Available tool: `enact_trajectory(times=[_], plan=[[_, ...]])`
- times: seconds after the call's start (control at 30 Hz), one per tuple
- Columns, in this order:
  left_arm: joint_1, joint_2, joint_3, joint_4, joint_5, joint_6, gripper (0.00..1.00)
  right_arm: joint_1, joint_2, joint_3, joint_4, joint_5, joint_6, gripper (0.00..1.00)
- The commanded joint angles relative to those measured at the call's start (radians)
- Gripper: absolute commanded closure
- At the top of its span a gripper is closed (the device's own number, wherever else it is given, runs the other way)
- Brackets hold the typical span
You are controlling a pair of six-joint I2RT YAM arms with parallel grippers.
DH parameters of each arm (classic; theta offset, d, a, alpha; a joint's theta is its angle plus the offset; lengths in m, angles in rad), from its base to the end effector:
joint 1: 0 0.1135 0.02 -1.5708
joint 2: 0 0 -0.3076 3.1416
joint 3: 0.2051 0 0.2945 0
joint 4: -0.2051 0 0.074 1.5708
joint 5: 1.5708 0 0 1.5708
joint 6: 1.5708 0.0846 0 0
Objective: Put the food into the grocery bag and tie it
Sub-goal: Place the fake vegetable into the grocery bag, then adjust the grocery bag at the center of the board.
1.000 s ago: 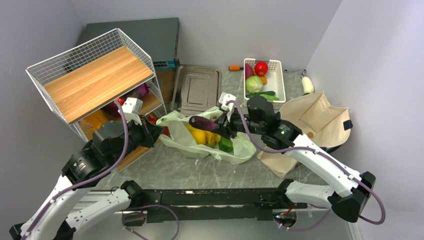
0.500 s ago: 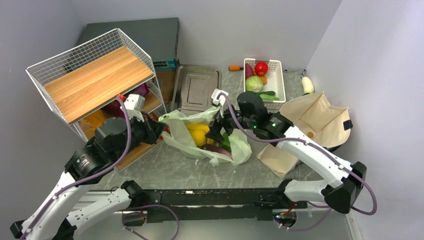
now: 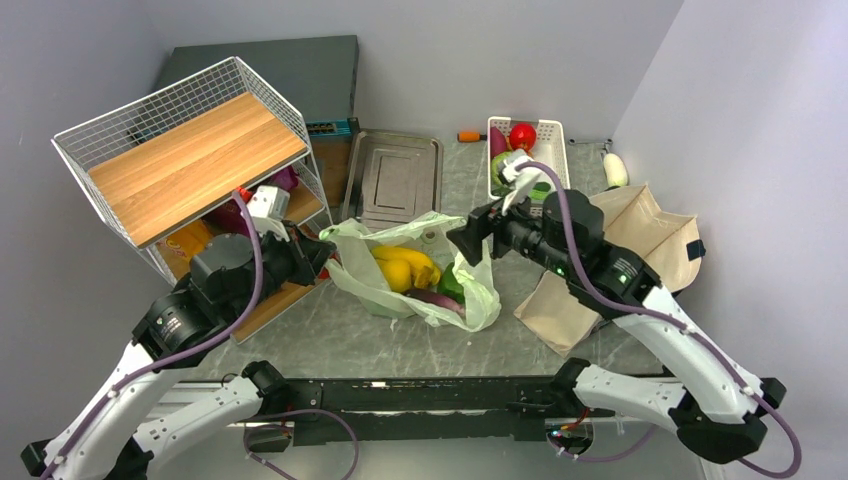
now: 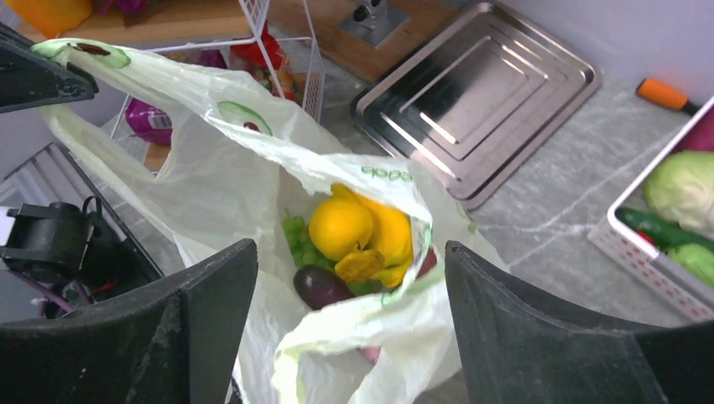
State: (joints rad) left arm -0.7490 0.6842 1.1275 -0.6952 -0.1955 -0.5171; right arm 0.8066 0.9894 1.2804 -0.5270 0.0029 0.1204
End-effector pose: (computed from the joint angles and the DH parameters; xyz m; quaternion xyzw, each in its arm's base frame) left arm 0.1345 -0.1026 0.4466 0.0316 0.7882 -0.2986 0.5372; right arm 0.1830 0.1906 0.4737 -0.2634 0.7400 0.2757 0.5542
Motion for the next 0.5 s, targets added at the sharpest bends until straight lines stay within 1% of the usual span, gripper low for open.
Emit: enact_trajectory(times=[0.0, 0.17, 0.3, 0.47], plan=[[0.005, -0.007, -0.024, 0.074, 0.009, -0.008, 1.00, 0.004, -0.090, -0.059, -0.096, 0.079, 0.091, 0.19], [0.005, 0.011, -0.029, 0.091, 0.020, -0.009, 1.00, 0.004, -0.160, -0.085, -0.194, 0.043, 0.114, 0.30], [0.005, 0.018, -0.034, 0.108, 0.028, -0.009, 1.00, 0.003, -0.204, -0.104, -0.248, -0.040, 0.136, 0.33], [0.006, 0.028, -0.028, 0.116, 0.030, -0.003, 1.00, 0.005, -0.227, -0.166, -0.255, -0.200, 0.153, 0.33]])
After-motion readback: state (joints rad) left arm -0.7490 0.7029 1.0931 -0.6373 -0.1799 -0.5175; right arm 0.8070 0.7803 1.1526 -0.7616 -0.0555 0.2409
